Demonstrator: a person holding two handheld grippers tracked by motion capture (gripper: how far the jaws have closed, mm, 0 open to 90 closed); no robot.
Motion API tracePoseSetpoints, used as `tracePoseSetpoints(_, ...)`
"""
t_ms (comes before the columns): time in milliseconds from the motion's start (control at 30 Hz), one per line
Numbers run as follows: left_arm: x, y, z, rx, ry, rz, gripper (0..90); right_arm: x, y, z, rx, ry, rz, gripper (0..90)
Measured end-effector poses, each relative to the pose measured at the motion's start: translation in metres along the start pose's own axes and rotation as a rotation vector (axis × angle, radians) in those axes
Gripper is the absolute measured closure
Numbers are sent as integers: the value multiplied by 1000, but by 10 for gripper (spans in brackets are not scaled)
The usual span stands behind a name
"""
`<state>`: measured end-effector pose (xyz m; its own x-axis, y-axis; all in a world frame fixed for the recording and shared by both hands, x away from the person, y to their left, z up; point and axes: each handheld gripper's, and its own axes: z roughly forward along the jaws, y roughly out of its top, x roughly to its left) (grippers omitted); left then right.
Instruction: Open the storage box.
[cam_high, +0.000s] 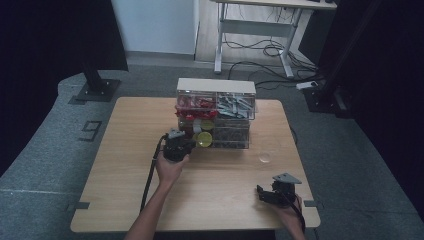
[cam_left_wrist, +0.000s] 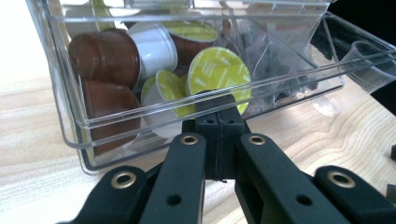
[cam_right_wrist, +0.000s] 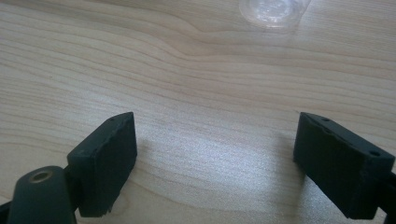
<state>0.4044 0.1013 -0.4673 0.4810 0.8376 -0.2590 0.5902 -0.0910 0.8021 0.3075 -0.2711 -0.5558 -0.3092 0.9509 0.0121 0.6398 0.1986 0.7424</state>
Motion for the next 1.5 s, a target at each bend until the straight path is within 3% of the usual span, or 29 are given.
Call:
tracePoseSetpoints(600, 5, 18, -8, -17, -4, -22, 900, 0, 0, 0, 0, -8, 4, 140)
tracePoseSetpoints(1200, 4, 38, -4, -40, -2, -41, 900, 0, 0, -1, -3, -9, 9, 160)
tracePoseSetpoints(1500, 1, 45, -5, -46, 4, -31, 900, -1, 0, -1, -6, -5, 9, 172)
